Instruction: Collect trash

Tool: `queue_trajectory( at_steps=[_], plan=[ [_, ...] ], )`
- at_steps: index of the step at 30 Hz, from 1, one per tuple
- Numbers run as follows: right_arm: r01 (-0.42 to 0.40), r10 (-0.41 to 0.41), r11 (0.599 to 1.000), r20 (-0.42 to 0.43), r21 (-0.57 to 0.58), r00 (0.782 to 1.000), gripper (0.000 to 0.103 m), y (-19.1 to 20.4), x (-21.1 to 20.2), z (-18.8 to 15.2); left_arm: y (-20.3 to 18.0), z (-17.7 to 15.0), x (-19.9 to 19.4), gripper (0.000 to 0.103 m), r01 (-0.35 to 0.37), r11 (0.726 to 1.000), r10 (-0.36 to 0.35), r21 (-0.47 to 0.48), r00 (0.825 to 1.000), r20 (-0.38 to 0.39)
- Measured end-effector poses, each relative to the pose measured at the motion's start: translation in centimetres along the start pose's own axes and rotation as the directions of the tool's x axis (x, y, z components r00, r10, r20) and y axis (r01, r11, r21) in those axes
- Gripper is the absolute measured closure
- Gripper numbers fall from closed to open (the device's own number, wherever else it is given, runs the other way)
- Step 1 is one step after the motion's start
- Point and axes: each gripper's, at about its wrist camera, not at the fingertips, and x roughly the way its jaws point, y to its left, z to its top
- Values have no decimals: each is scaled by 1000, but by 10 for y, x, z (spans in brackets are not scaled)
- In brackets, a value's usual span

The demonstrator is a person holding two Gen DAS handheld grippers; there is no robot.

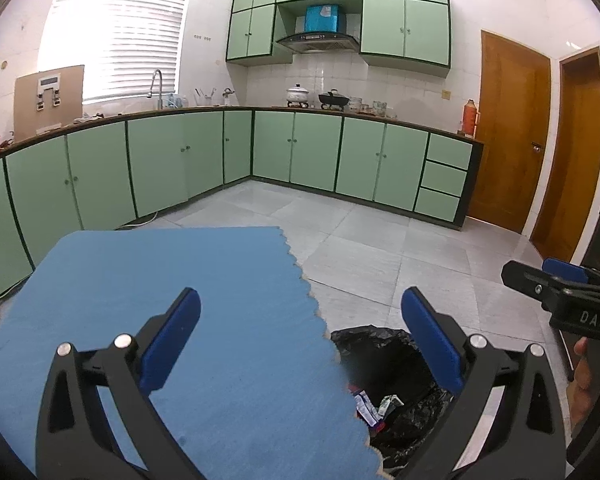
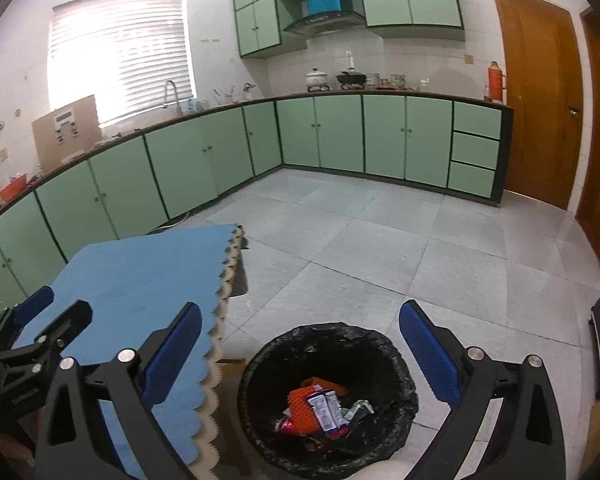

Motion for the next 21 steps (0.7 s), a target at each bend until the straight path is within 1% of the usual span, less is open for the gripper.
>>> queue_trajectory(
  at_steps=[4, 9, 21],
  plan=[
    [-16, 16, 1000, 4, -24, 1000, 6, 14, -12, -5, 4, -1, -17, 6, -13, 1000, 13, -3, 1000, 15],
    [-29, 30, 999, 8, -42, 1000, 6, 26, -25, -11, 7, -1, -29, 6, -10, 1000, 10, -15, 1000, 24],
    [-46, 47, 997, 9, -61, 999, 6, 39, -33, -15, 7, -1, -44, 6, -32, 999, 32, -12, 999, 43]
  ],
)
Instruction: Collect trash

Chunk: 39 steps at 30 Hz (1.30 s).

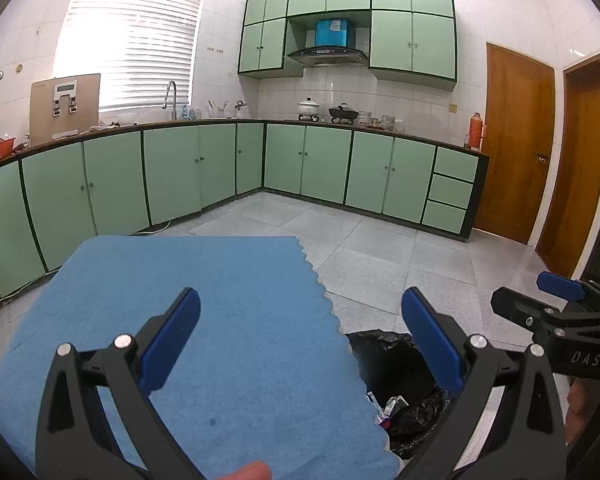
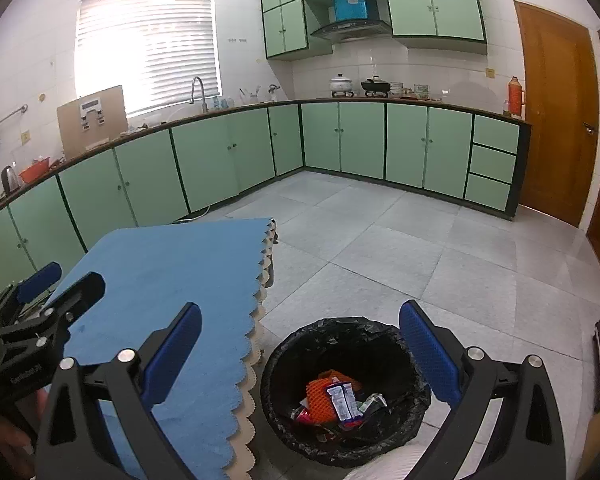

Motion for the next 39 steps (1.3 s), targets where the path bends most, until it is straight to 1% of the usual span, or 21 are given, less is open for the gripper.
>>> queue_trajectory(
  at_steps=[18, 39],
  plan=[
    [-18, 18, 999, 12, -42, 1000, 6, 23, -2, 0, 18, -2, -13, 6, -25, 999, 25, -24, 1000, 15],
    [-32, 33, 999, 5, -34, 999, 6, 23, 4, 0, 25, -2, -14, 6, -40, 999, 40, -17, 999, 17]
  ],
)
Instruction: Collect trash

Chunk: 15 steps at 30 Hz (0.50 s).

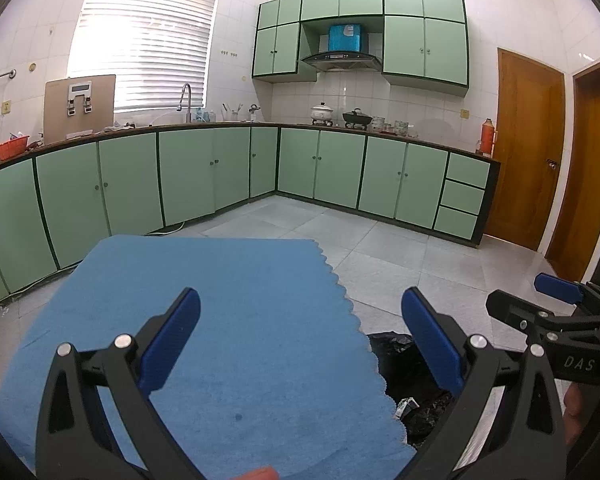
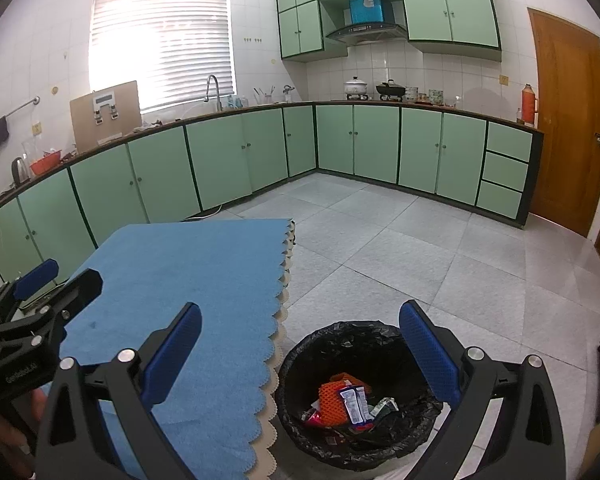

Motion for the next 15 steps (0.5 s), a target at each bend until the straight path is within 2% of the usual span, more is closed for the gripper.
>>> queue_trajectory(
  at_steps=[15],
  plan=[
    [-4, 4, 1000, -1, 2, 1000, 6, 0, 2, 0, 3, -1, 1, 6, -2, 1000, 2, 0, 1000, 1]
  ],
)
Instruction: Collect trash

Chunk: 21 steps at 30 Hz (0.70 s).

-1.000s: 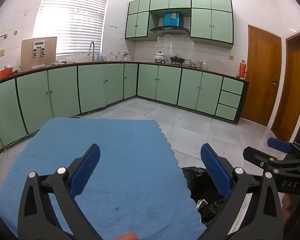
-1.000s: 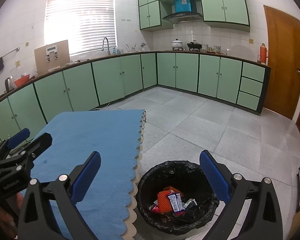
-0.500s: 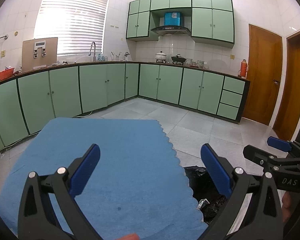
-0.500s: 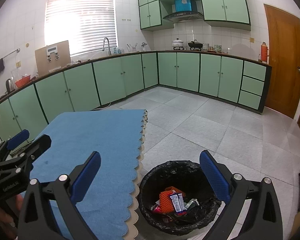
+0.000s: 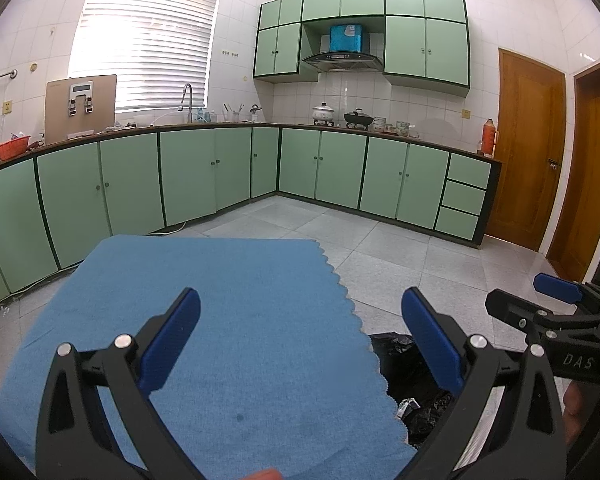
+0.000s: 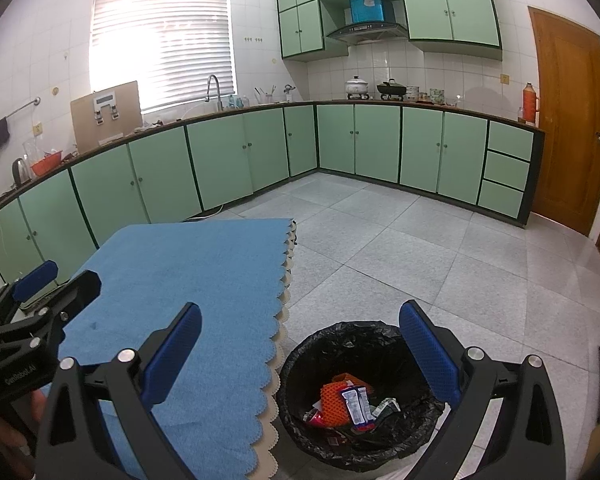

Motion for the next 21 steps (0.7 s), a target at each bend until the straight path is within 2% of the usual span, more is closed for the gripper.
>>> queue_trajectory(
  at_steps=[21],
  plan=[
    [-8, 8, 1000, -2, 0, 1000, 6, -1, 6, 2, 11, -3, 4, 6, -5, 1000, 5, -2, 1000, -8]
  ],
)
